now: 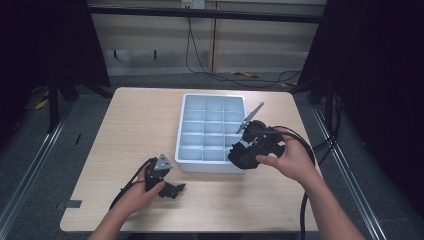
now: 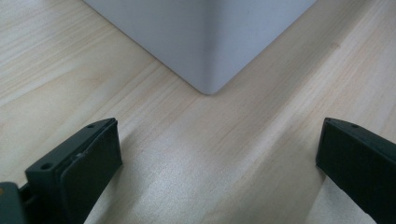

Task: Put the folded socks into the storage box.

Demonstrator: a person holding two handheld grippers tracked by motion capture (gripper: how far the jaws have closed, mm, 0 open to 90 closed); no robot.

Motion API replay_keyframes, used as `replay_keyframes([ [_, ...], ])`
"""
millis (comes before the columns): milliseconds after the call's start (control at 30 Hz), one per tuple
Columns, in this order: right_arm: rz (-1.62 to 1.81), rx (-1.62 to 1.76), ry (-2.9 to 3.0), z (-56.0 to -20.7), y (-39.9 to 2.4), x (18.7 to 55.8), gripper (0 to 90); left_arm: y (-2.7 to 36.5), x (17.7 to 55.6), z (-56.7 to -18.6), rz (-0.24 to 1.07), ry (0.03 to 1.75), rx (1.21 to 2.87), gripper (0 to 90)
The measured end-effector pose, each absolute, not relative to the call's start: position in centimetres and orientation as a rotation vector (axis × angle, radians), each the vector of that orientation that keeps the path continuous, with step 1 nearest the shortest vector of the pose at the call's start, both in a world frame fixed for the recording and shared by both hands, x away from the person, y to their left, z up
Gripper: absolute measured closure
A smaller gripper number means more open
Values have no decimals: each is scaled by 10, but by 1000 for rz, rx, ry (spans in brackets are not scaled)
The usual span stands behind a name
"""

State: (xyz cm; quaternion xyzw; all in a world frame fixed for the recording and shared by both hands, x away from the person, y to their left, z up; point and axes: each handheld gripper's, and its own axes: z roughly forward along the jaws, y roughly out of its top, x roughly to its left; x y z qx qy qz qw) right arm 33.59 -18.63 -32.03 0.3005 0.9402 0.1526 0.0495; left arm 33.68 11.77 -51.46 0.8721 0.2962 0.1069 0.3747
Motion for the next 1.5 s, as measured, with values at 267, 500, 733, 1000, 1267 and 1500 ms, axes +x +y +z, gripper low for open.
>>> replay_keyframes([
  [267,458,939,2830,-322,-188,353,671,118,337,-515,272,756,2233,0],
  [500,446,925,2801,-326,-188,368,670,118,337,-515,274,756,2232,0],
  [733,454,903,2802,-339,-182,380,666,118,337,-515,272,756,2233,0],
  [1000,471,900,2854,-362,-177,383,658,118,337,-515,274,757,2232,0],
  [1267,524,990,2891,-374,-181,386,660,117,337,-515,265,760,2230,0],
  [1500,508,1003,2891,-378,-177,387,658,117,337,-515,267,760,2229,0],
])
